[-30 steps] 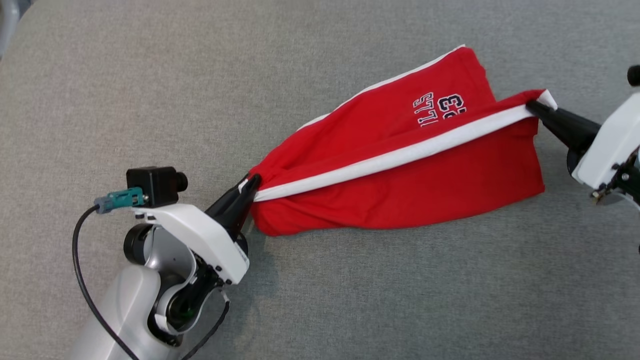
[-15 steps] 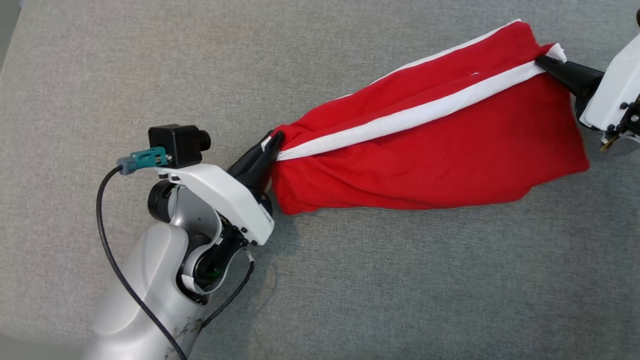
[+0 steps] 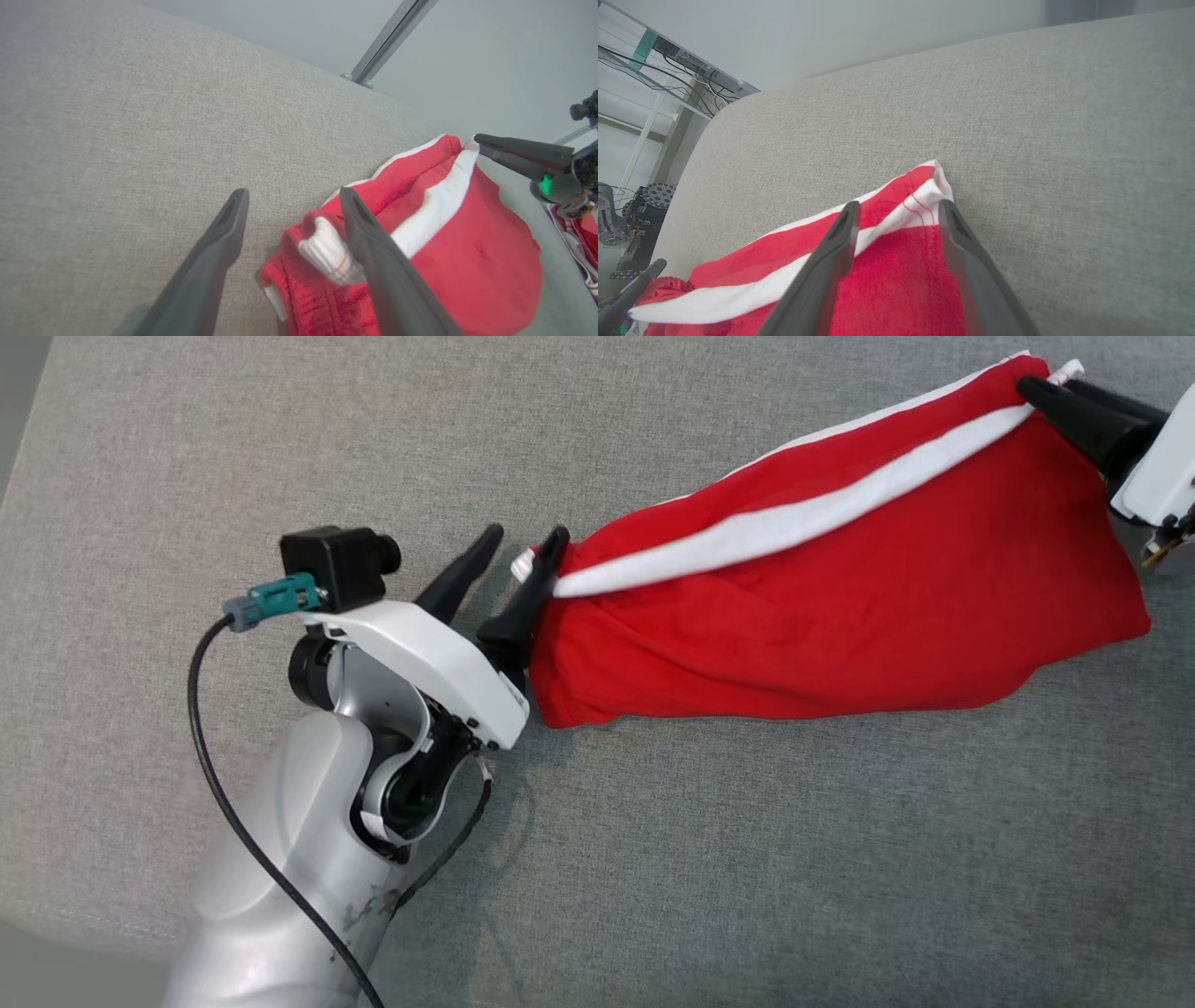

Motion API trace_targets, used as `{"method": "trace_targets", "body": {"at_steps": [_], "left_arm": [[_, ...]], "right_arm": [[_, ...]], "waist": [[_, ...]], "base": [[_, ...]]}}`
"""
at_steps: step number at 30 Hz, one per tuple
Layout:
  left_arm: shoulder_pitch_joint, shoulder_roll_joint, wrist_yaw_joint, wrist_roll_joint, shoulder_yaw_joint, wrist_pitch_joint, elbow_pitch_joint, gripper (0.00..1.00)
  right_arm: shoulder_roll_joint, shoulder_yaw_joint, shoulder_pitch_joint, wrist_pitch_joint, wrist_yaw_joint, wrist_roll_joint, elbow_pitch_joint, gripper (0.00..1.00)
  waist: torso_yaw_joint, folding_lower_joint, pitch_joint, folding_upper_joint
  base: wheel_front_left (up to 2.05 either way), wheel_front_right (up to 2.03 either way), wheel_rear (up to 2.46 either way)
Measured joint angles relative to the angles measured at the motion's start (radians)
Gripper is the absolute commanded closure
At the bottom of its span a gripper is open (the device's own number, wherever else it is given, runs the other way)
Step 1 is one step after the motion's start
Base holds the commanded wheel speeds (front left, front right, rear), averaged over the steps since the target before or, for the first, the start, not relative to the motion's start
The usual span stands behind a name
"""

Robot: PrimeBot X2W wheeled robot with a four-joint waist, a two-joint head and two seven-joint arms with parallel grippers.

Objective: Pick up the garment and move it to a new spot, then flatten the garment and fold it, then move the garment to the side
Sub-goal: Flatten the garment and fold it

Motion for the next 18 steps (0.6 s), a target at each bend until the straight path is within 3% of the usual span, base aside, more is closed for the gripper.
{"method": "trace_targets", "body": {"at_steps": [10,15,18], "left_arm": [[-0.086,-0.026,0.034,0.015,0.039,-0.114,0.093,0.0],[-0.16,-0.036,0.05,0.06,0.046,-0.279,0.272,0.0],[-0.119,0.007,0.053,0.094,0.071,-0.378,0.274,0.0]], "right_arm": [[-0.014,0.026,-0.056,-0.155,0.0,-0.026,0.03,0.0],[-0.038,0.095,-0.083,-0.44,0.0,-0.069,0.065,0.0],[-0.083,0.185,0.015,-0.627,0.0,-0.1,0.015,0.0]], "waist": [[0.011,0.0,0.028,0.0],[-0.01,0.0,0.008,0.0],[-0.039,0.0,-0.065,0.0]], "base": [[0.0,0.0,0.0],[0.0,0.0,0.0],[0.0,0.0,0.0]]}}
